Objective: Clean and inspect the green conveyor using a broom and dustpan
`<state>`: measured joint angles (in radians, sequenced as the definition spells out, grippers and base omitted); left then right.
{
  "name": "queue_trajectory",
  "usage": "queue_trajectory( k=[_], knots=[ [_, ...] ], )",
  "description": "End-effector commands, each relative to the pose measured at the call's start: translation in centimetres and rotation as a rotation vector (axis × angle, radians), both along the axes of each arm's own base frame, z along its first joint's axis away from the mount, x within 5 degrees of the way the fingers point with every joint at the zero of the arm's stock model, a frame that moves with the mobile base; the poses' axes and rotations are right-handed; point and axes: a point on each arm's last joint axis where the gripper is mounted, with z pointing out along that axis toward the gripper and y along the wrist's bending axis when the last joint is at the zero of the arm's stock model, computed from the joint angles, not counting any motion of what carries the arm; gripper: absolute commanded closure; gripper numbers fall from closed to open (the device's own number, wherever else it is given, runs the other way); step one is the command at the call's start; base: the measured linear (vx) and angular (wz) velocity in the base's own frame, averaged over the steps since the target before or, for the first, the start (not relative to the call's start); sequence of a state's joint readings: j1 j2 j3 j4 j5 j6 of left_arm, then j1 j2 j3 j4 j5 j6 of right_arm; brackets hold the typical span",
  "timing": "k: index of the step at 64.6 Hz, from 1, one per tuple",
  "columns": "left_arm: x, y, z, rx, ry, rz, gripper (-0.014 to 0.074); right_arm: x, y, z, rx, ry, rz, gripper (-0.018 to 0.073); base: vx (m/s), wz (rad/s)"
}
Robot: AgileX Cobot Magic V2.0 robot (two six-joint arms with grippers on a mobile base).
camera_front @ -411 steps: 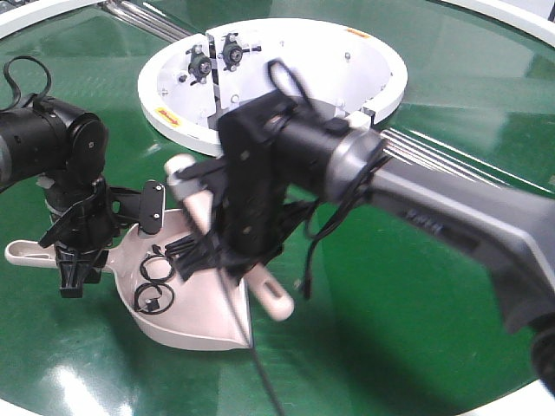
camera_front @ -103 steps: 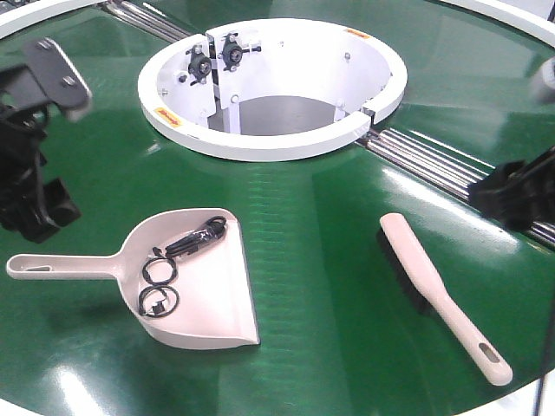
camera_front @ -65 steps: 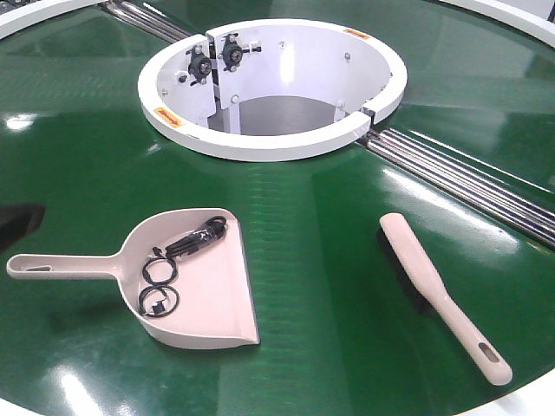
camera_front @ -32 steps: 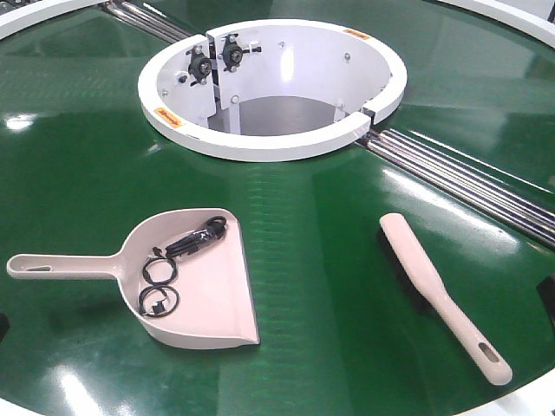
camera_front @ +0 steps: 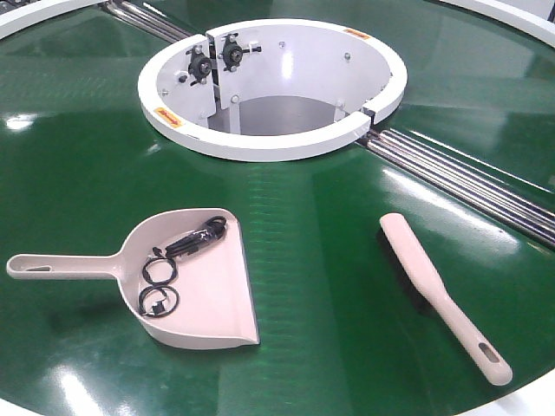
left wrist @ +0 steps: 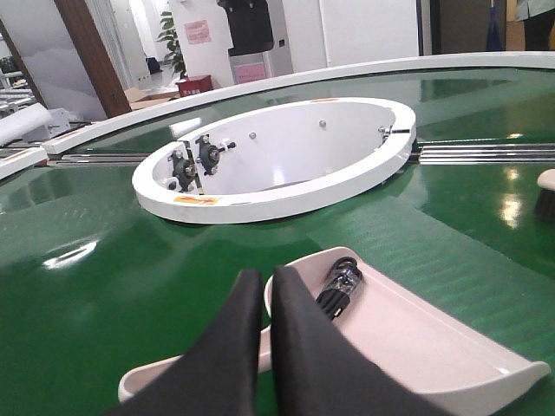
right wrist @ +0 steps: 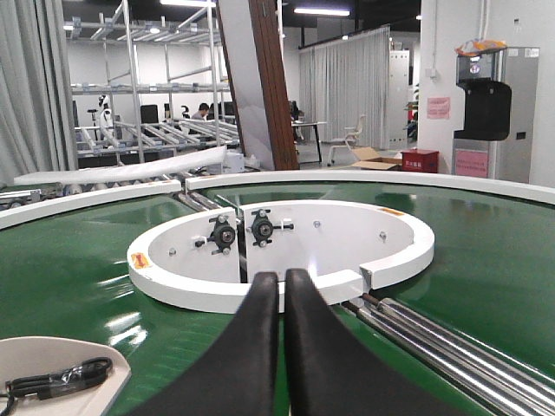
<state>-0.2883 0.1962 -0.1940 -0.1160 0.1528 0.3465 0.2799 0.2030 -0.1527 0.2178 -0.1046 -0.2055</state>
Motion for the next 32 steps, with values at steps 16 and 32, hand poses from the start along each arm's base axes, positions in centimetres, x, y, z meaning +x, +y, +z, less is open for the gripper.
queue_trajectory(
  k=[16,32],
  knots=[
    [-0.05,0.13,2.40,-0.072,-0.150,0.011,0.0604,-0.07,-0.18,1.60,0.019,-0.096,-0.018,0.0568,0.00,0.00],
    [-0.05,0.13,2.40,-0.072,-0.150,0.011,0.0603,-0.07,-0.18,1.60,0.019,-0.096,-0.018,0.0568,0.00,0.00]
  ],
)
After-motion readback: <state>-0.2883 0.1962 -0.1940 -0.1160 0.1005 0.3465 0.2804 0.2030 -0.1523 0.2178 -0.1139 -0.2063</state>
